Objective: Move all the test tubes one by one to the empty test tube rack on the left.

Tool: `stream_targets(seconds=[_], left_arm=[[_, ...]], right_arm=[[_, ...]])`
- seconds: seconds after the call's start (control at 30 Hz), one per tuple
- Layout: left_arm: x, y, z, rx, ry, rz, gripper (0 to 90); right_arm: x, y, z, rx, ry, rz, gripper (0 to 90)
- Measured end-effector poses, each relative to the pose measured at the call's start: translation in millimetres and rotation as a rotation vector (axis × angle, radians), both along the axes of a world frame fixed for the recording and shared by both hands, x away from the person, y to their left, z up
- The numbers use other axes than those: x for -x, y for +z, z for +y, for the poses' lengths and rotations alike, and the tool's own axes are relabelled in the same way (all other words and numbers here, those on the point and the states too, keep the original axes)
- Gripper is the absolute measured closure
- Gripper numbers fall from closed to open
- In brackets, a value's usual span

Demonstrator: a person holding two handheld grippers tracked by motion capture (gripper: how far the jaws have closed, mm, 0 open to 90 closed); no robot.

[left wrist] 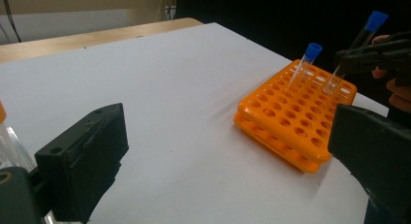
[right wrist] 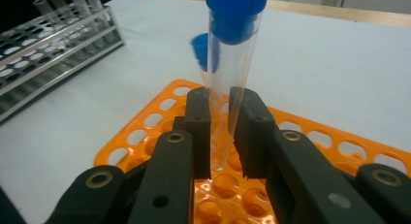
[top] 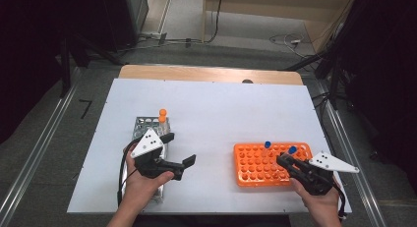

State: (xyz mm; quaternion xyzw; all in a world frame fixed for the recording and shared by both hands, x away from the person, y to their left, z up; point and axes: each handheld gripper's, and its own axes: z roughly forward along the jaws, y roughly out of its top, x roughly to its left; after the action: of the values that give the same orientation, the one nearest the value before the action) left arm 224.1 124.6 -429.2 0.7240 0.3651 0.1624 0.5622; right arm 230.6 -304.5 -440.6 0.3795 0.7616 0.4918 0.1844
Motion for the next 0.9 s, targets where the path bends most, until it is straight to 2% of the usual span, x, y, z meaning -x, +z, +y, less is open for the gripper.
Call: stream_targets(seconds=[0.4,0.9], left_arm=[[1.1,-2.1,-9.5,-0.005,-0.030,0.005,1.4],[4.9,-2.2,-26.7,0.003,-0.084,0.006,2.6]], right_arm=[[12.6,7.9,24.9,-0.012,0.111,-0.010,75.2],[12.7,5.0,57.1,0.002,0.202,-0.006,75.3]])
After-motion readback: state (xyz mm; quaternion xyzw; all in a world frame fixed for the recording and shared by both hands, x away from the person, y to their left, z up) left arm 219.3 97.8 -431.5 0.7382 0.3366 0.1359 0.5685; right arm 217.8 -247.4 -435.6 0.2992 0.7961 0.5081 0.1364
